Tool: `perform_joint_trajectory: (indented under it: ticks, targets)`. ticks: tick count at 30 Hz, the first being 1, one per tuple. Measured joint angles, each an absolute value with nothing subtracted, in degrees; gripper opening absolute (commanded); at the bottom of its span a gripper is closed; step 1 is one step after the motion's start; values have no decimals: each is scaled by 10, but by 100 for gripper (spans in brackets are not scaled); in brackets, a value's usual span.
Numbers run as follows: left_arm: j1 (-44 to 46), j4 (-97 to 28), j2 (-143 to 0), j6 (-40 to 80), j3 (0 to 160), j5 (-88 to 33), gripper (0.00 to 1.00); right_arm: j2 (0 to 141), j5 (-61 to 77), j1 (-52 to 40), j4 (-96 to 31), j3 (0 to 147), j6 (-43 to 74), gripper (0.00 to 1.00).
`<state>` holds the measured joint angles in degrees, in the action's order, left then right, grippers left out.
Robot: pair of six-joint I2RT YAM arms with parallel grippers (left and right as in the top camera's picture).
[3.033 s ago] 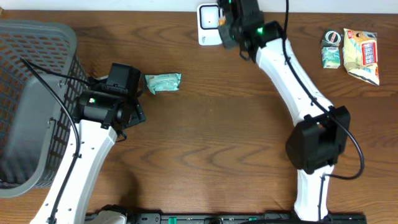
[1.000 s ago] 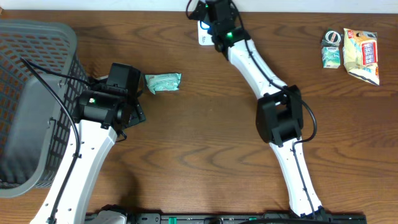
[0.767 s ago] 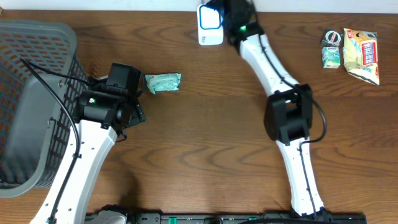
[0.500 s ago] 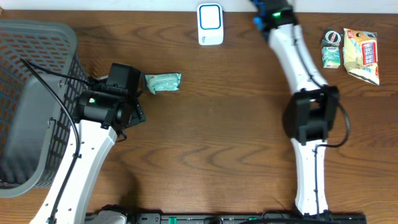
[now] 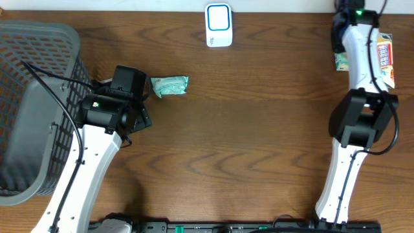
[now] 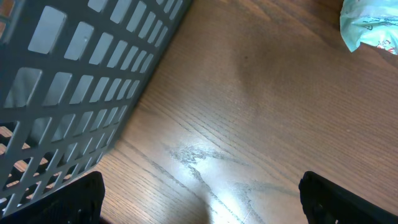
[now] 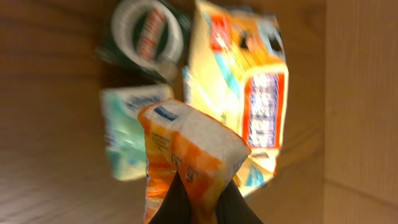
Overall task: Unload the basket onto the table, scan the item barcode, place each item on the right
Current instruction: 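Carry the orange pack right and set it among the back-right snacks, then open the right gripper and move it left toward the mint-green pack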
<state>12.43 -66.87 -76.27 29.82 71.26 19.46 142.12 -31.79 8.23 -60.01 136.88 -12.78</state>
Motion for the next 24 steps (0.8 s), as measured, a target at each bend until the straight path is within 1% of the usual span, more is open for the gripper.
perform_joint_trajectory:
  ticks: [1,2,4,5,6,8,15,18,24]
  targets:
    - [124,-669,-763,298,713,195,98,1421,-317,88,-605,1369,-123,8]
    - [124,-669,-763,298,713,195,98,1421,-318,92,-607,1369,-117,21]
    - [124,-669,-763,298,713,195,98,1421,-317,99,-613,1369,-103,57]
    - [124,-669,-763,298,713,195,98,1421,-316,103,-616,1369,-96,80]
    - [124,-669,-763,298,713,195,98,1421,-314,105,-618,1369,-93,88]
    - [124,-669,-763,298,713,195,97,1421,-304,110,-618,1369,-88,94]
    - [124,-669,-763,298,713,195,98,1421,-239,112,-625,1367,-77,99]
    - [124,-669,-763,298,713,195,98,1421,-187,112,-632,1367,-77,99]
    - [124,-669,-763,298,713,195,98,1421,-40,105,-651,1367,-77,99]
